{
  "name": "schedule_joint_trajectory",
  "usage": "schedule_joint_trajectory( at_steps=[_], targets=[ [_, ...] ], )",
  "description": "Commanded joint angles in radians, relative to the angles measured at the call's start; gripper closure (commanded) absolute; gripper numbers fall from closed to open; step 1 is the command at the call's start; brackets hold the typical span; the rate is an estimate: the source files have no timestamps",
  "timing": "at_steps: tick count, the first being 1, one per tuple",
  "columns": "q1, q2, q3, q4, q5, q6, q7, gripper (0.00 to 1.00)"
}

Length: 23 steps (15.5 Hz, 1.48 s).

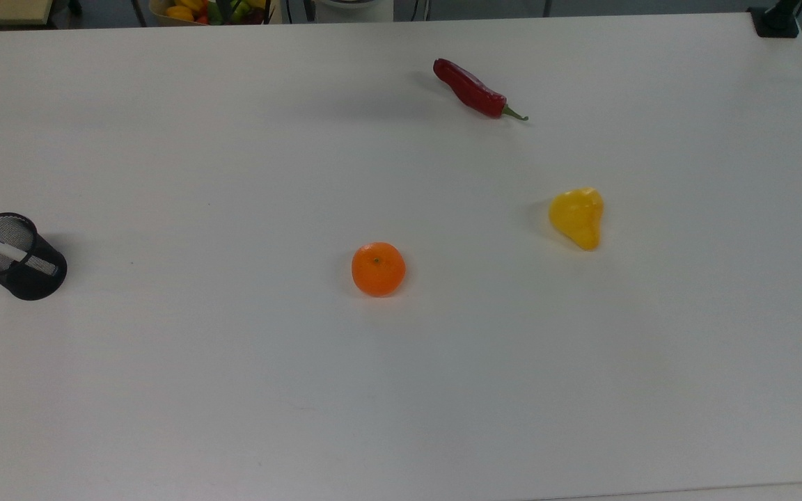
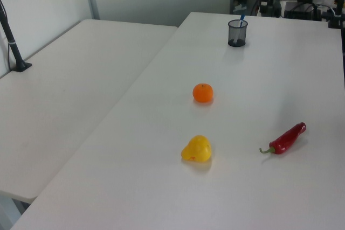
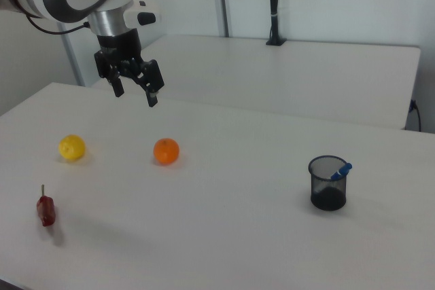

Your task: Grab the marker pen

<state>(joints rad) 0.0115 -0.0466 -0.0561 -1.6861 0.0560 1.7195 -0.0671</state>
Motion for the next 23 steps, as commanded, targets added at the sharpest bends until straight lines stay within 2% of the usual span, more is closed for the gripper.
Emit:
schedule_joint_trajectory(
  at_steps=[1,4,9,14,18,20,23],
  targets=[
    [-0.014,-0.012,-0.028,-0.001,-0.005,0.077,0.133,0.0],
    [-0.016,0.0,-0.083,0.028,-0.036,0.112,0.155,0.0],
    [-0.051,0.082,-0.166,0.028,-0.059,0.288,0.176,0.0],
    [-0.088,0.171,-0.244,0.026,-0.056,0.561,0.346,0.0],
    [-0.136,0.272,-0.258,0.019,-0.042,0.767,0.409,0.0],
    [-0.165,0.347,-0.26,0.019,-0.044,0.909,0.514,0.0],
    [-0.192,0.424,-0.258,0.019,-0.042,1.017,0.561,0.0]
  ],
)
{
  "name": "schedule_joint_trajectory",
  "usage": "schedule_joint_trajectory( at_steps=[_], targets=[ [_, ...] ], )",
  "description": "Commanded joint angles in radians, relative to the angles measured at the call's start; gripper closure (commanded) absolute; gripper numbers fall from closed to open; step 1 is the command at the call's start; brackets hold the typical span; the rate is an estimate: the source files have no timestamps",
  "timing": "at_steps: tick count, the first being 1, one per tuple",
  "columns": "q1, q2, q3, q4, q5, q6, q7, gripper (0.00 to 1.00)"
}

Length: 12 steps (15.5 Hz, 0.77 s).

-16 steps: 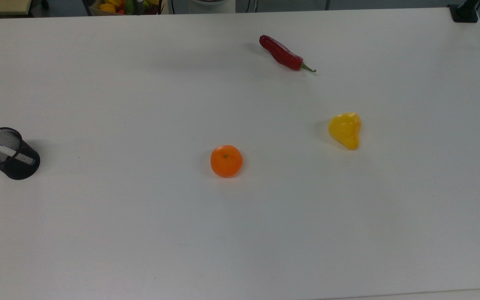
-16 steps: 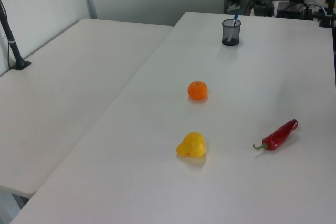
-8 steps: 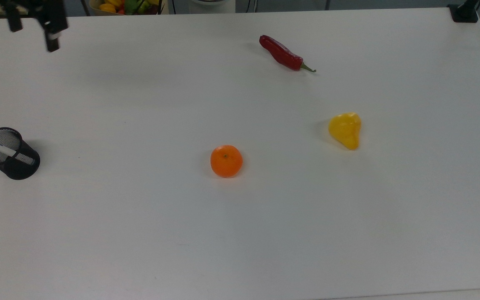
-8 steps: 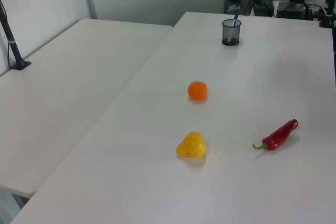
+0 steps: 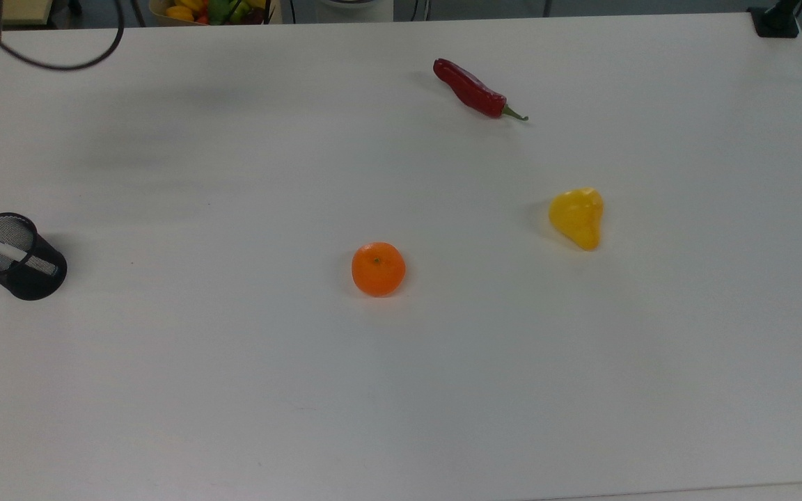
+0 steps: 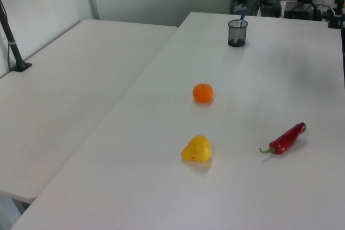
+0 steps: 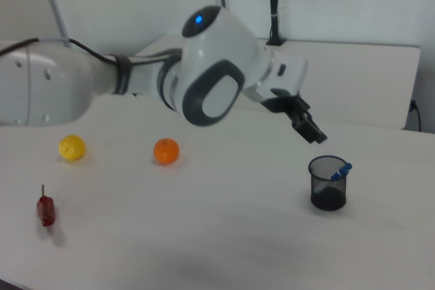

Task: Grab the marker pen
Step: 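Move the gripper over the black mesh pen cup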

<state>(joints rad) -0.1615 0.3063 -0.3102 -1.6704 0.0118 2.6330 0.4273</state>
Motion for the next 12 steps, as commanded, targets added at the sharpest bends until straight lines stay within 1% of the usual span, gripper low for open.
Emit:
schedule_joint_trajectory(
  at_steps=[1,5,7,11,12],
  targets=[
    [-0.027,0.091,-0.004,0.003,0.003,0.134,0.086,0.0],
    [-0.041,0.186,-0.004,0.005,0.004,0.274,0.18,0.0],
    [-0.042,0.226,-0.003,0.008,0.002,0.308,0.183,0.08],
    [-0.053,0.284,-0.001,0.012,0.0,0.349,0.183,0.29],
    [-0.055,0.301,0.0,0.012,0.0,0.376,0.183,0.31]
  ],
)
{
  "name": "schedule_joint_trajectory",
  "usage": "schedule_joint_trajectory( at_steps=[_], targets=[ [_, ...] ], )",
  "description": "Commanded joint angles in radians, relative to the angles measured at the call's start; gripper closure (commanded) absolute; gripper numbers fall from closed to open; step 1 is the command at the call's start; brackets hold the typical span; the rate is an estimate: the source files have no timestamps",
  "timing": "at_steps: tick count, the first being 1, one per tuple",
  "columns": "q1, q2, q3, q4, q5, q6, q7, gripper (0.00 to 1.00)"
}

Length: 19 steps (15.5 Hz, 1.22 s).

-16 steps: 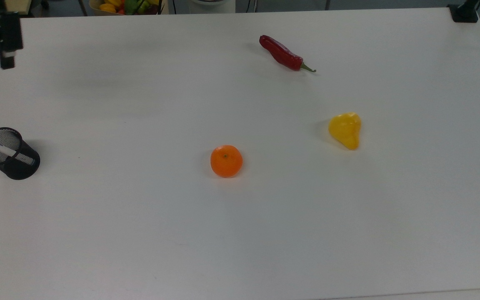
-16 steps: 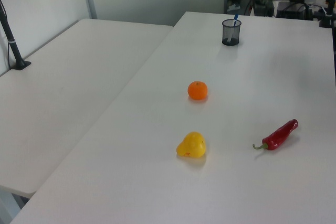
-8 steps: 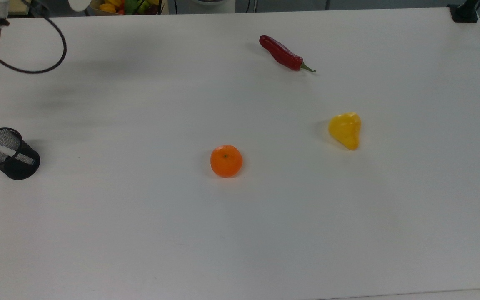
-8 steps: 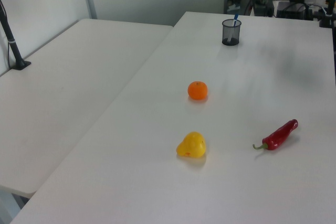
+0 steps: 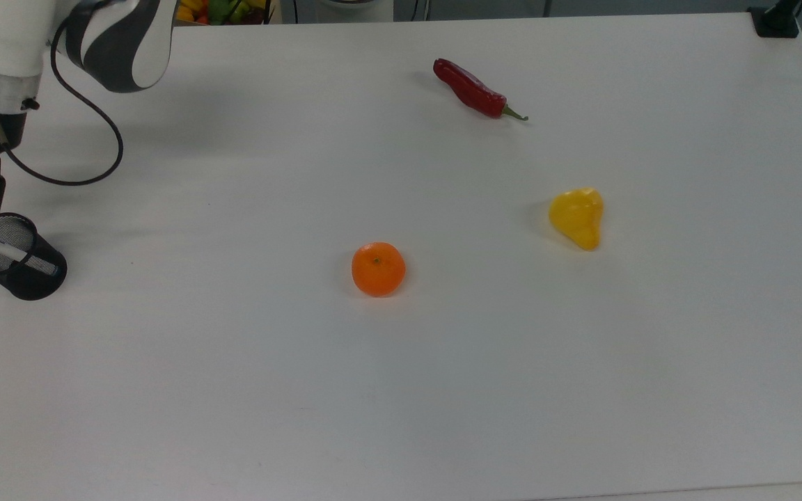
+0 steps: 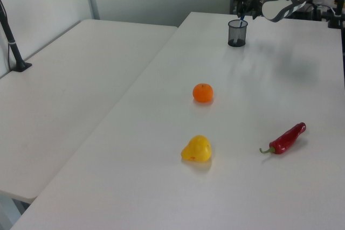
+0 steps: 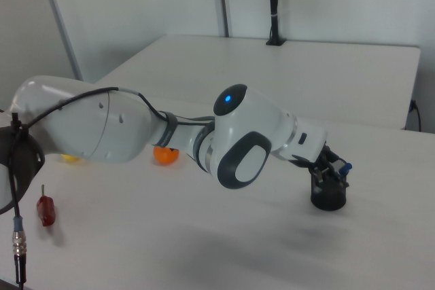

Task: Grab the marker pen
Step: 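Move the gripper over the black mesh pen cup, then lower the gripper and close it on the blue-capped marker pen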

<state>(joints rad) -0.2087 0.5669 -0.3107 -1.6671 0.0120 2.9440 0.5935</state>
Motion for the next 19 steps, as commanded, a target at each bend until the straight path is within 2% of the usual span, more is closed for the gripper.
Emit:
schedule_joint_trajectory(
  at_steps=[1,9,15,19],
  targets=[
    [-0.008,0.054,0.001,0.009,0.0,0.095,0.019,0.34],
    [-0.014,0.054,0.001,0.026,0.003,0.124,0.019,0.52],
    [-0.014,0.053,0.001,0.026,0.002,0.124,0.009,0.91],
    [-0.014,0.033,0.001,0.026,0.006,0.122,0.009,0.98]
  ],
)
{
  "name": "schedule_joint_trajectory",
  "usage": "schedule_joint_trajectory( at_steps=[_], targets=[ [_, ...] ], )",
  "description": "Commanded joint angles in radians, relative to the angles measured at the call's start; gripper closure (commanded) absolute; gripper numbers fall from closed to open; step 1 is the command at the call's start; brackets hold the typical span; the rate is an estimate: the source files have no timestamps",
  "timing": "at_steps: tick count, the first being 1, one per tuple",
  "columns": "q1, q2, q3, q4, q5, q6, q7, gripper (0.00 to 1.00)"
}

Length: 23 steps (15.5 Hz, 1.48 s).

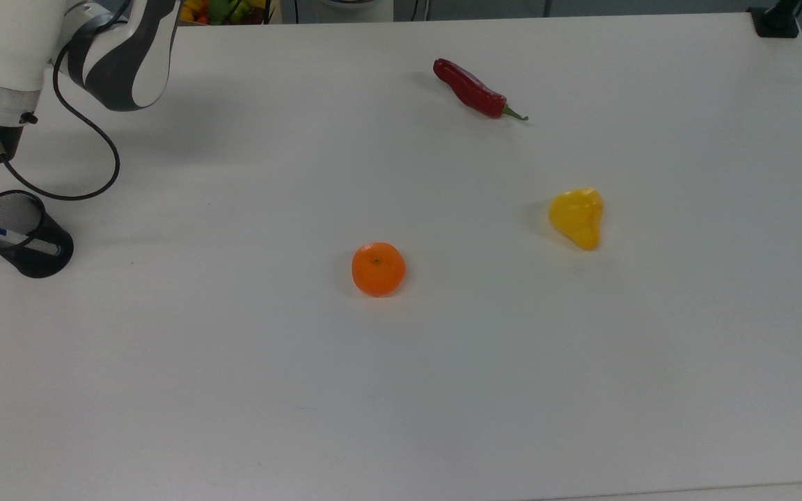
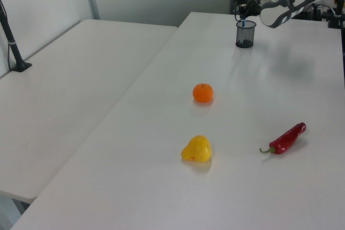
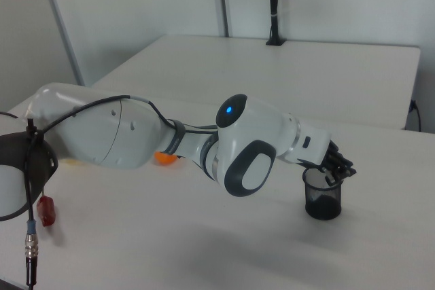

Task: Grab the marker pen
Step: 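Lower the gripper and close it on the blue-capped marker pen, then lift the marker pen up out of the pen cup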

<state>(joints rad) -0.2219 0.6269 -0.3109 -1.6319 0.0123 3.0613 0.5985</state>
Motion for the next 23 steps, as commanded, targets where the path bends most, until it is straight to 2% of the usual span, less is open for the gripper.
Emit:
schedule_joint_trajectory(
  at_steps=[1,4,11,17,23],
  targets=[
    [-0.001,-0.03,0.001,-0.01,0.006,0.005,0.004,0.98],
    [-0.002,-0.055,0.001,-0.01,0.008,0.004,0.007,1.0],
    [-0.002,-0.212,0.003,-0.019,0.008,-0.027,0.007,1.0],
    [0.035,-0.409,0.021,-0.023,0.006,-0.246,0.004,1.0],
    [0.159,-0.562,0.021,-0.034,0.006,-0.568,-0.061,1.0]
  ],
)
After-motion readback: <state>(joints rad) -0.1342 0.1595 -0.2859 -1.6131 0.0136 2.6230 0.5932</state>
